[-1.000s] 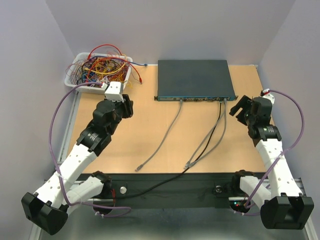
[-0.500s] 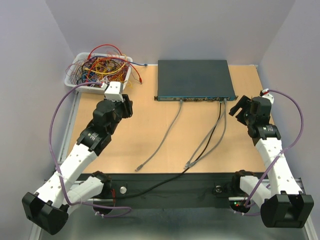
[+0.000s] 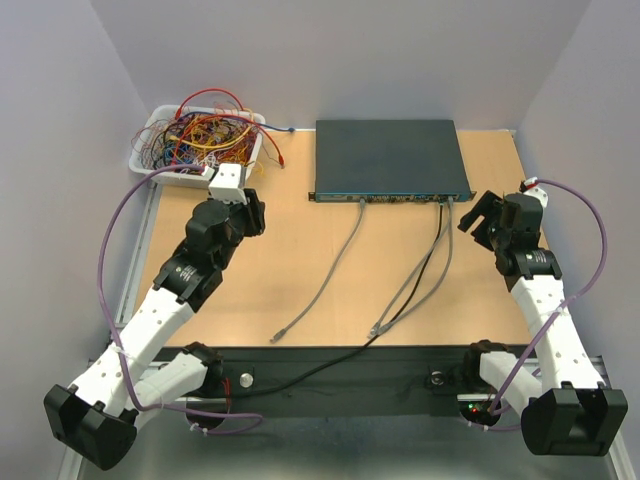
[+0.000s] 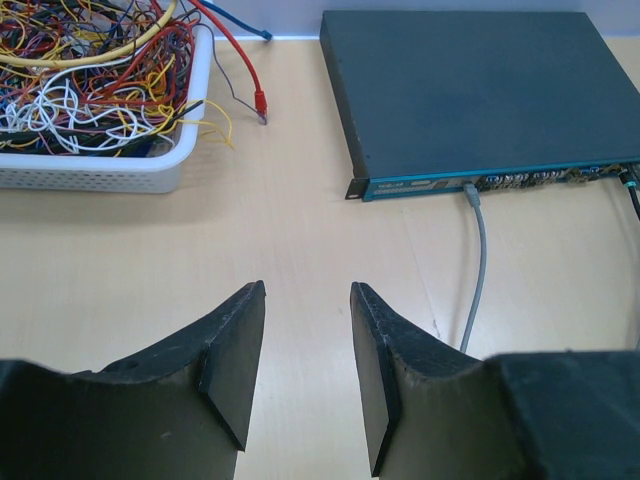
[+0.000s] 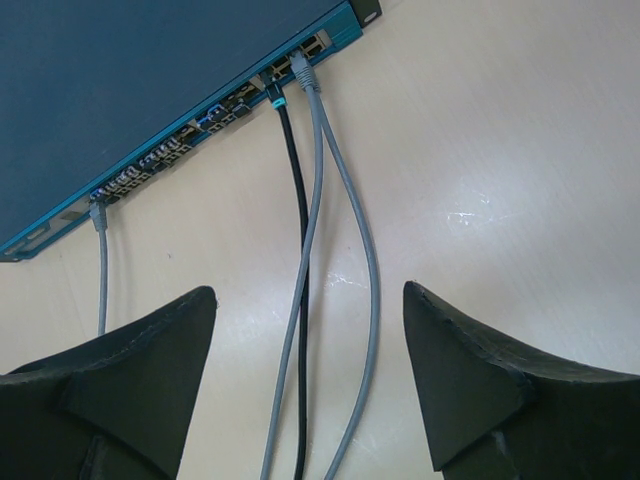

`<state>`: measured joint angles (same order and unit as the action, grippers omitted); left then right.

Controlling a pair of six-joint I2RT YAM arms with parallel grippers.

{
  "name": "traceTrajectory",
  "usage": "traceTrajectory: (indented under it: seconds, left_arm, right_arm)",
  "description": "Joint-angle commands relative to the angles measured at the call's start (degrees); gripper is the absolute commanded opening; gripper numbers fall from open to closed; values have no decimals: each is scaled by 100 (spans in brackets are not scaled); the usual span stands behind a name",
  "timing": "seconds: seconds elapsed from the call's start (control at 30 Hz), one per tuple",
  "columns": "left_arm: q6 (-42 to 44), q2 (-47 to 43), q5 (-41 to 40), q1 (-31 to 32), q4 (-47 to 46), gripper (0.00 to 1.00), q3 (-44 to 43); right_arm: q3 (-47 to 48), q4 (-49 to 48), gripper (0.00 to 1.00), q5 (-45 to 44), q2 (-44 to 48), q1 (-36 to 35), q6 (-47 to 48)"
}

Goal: Insert the plug into the switch port

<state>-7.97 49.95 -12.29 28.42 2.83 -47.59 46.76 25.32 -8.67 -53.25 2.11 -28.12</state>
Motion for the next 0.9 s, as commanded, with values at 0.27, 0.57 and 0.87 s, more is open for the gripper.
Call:
traceTrajectory:
  seconds: [0.27, 0.57, 0.87]
  left_arm:
    - [50, -223, -106, -12, -248, 51, 75]
    - [41, -258, -124, -12, -239, 51, 75]
    - [41, -293, -124, -21, -239, 51, 84]
  right_arm:
    - [43, -185, 80, -127, 87, -26, 26]
    - [26, -185, 80, -118, 69, -26, 34]
    - [26, -255, 79, 92, 122, -26, 78]
